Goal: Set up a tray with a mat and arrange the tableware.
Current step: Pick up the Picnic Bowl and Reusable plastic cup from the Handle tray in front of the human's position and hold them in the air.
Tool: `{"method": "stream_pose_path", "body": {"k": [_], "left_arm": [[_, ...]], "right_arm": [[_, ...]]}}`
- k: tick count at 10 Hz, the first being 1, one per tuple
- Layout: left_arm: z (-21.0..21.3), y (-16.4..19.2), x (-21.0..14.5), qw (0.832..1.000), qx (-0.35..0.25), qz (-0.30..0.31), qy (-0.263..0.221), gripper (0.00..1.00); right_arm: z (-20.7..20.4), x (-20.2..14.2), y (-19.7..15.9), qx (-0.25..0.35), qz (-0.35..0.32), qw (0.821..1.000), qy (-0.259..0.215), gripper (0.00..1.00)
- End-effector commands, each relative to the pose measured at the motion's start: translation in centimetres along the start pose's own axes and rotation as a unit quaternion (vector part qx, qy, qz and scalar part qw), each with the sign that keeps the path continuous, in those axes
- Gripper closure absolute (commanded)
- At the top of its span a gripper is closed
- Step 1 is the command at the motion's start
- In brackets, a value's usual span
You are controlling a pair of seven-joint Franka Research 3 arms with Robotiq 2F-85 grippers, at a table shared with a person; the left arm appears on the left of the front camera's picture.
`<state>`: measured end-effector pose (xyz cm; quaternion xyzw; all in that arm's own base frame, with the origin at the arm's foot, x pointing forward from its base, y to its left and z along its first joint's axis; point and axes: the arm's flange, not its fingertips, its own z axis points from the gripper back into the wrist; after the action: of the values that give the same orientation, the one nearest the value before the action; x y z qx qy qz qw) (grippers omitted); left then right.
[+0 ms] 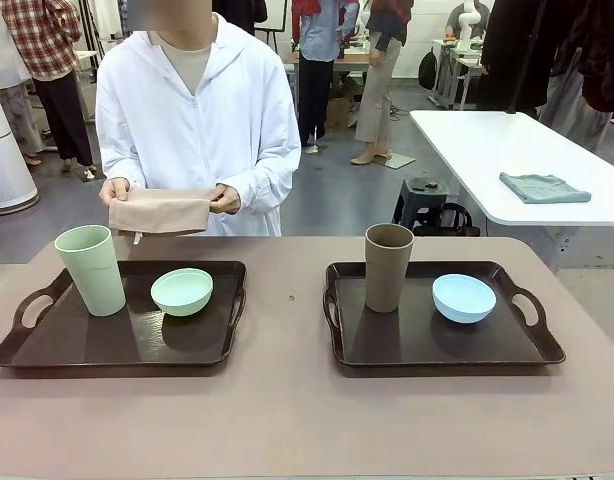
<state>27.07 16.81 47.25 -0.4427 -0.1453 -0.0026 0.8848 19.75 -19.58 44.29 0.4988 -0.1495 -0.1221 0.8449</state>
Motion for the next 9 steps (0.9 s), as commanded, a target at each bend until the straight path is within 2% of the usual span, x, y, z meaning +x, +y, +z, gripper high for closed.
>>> {"method": "stream_pose_path", "body": {"k": [1,5,6,7,9], "left_arm": [[0.2,-0.1,-0.1,1.0,-0.009,-0.006,-0.004,0.0],[0.2,-0.1,-0.1,1.0,-0.009,-0.006,-0.004,0.0],[0.0,0.0,0.0,1.0,0.0,0.0,0.0,0.0],[-0.3,-0.4,2.3,1.0,0.016,-0.005,-0.003,0.0],[-0.8,-3.6,6.0,0.995,0.062,-0.075,0.0,0.0]], "right_arm": [[0.1,0.2,0.0,0.013,0.009,1.0,-0.005,0.0],[0.0,0.0,0.0,0.0,0.0,1.0,0.0,0.0],[0.2,0.2,0.4,0.005,0.025,1.0,0.0,0.0],[-0.7,1.3,2.3,-0.003,0.051,0.999,0.011,0.0],[-4.1,3.7,8.3,-0.038,0.063,0.997,0.024,0.0]]}}
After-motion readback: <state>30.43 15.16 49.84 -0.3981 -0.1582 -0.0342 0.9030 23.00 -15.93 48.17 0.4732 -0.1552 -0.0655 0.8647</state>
